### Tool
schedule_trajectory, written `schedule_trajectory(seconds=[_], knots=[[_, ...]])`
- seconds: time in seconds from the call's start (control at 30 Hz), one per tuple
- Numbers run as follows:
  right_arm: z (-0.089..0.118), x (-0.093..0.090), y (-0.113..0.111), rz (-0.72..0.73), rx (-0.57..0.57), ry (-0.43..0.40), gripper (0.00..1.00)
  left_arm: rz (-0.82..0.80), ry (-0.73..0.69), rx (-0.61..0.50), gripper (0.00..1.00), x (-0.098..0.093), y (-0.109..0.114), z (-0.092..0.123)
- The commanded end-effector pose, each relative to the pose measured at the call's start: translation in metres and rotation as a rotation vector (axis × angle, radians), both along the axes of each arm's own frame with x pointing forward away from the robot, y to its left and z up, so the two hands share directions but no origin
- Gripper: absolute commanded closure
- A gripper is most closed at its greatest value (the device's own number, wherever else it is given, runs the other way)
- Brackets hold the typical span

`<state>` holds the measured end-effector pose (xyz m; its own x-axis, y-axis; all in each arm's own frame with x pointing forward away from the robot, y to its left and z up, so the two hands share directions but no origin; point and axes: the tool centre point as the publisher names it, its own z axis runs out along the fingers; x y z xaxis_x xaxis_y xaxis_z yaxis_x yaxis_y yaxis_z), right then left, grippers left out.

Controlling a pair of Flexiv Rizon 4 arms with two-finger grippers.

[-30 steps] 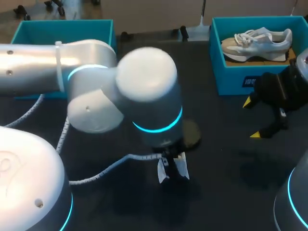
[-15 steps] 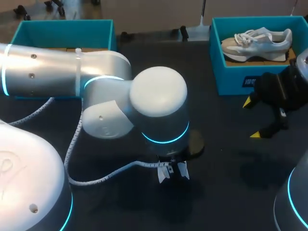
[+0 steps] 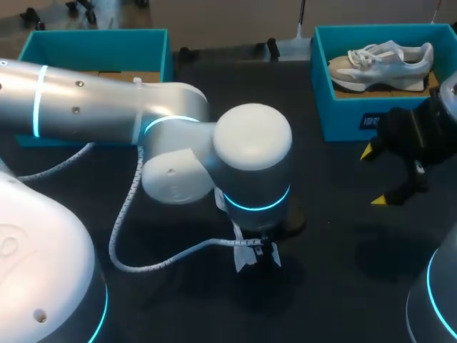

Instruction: Take the shoe out of the shoebox, open the shoe tongue, remove and reinsert the insole, then place the shoe into the shoebox

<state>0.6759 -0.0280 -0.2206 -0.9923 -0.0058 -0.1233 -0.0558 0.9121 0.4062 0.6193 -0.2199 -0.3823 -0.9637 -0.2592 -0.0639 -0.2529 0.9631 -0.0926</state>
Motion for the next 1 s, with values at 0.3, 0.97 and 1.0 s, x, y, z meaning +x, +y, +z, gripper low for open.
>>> schedule_trajectory(seconds=[0.3,0.97,1.0], knots=[[-0.002,0.000,0.001,-0.001,-0.002,-0.001,0.00,-0.069,0.057,0.061,0.24,0.001,-0.005,-0.018],[-0.002,0.000,0.001,-0.001,-0.002,-0.001,0.00,-0.176,0.174,0.058,1.00,-0.022,0.011,-0.001],[-0.002,0.000,0.001,-0.001,-0.002,-0.001,0.00,-0.184,0.167,0.055,1.00,-0.023,0.013,0.004]])
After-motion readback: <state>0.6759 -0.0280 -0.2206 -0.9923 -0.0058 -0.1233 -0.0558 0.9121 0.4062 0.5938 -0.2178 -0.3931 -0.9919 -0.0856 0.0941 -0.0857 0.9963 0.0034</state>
